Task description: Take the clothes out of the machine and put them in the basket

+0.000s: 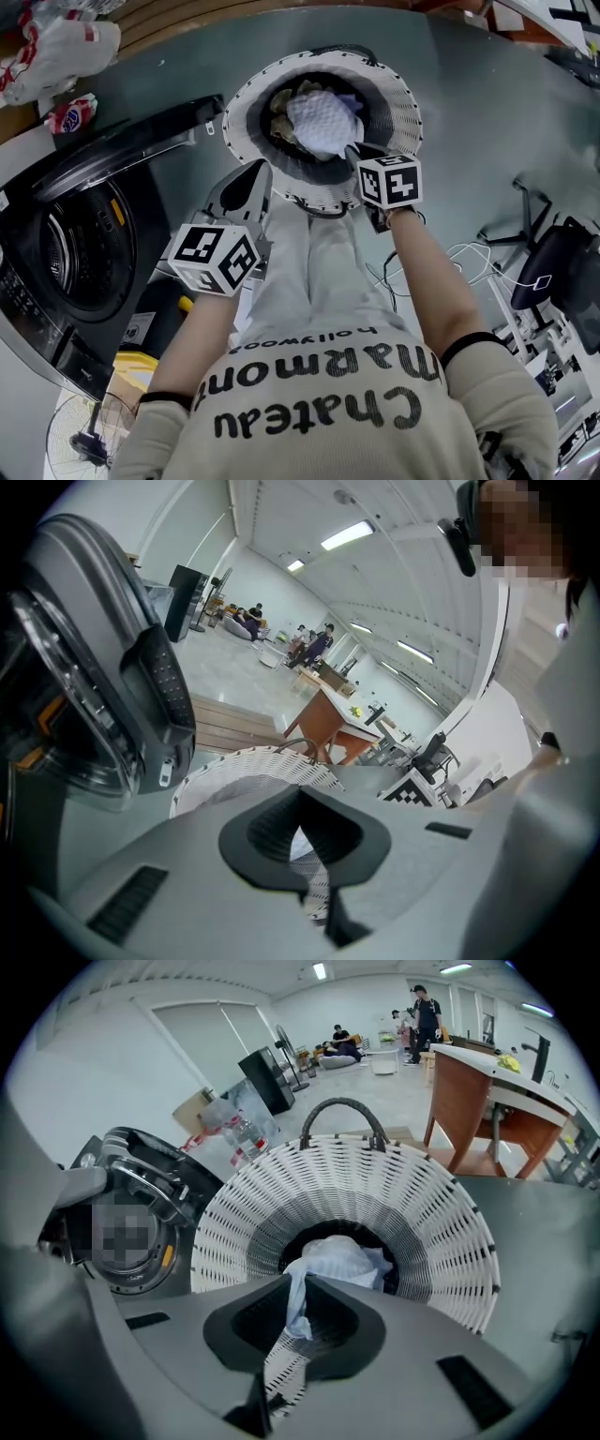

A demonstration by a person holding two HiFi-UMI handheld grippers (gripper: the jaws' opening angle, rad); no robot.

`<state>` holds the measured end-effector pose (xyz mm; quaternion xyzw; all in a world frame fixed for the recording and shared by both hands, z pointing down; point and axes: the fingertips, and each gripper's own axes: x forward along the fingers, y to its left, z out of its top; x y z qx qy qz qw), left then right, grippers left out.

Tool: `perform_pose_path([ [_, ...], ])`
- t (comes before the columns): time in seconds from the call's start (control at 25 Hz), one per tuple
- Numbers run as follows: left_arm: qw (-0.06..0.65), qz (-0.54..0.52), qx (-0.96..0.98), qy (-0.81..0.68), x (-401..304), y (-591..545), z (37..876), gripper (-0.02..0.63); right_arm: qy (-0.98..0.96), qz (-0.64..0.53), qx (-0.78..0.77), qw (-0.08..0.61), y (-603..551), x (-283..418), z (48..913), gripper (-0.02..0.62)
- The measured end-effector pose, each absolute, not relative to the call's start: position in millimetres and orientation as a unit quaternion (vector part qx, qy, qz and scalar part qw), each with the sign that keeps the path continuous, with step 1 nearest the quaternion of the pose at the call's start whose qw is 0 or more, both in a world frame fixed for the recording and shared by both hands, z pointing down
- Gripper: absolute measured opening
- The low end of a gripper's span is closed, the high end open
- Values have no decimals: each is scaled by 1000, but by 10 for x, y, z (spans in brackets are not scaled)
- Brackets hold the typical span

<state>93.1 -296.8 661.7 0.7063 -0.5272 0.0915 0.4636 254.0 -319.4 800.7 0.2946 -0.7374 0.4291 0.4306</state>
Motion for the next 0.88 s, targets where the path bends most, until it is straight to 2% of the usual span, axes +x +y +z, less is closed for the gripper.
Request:
perform_pose_path([
  [0.6,476,103,703,-518,1127,-2773,6737,8,-675,472,309,476,-2812,2950,8472,57],
  [0.8,472,102,700,-526,1194,-2726,6732,8,-677,476,321,459,-2808,2960,8491,64],
  [0.88,461,108,705,-527,1233,-2710,6700,8,-682,467,341,448,-2868,2979,8463,90],
])
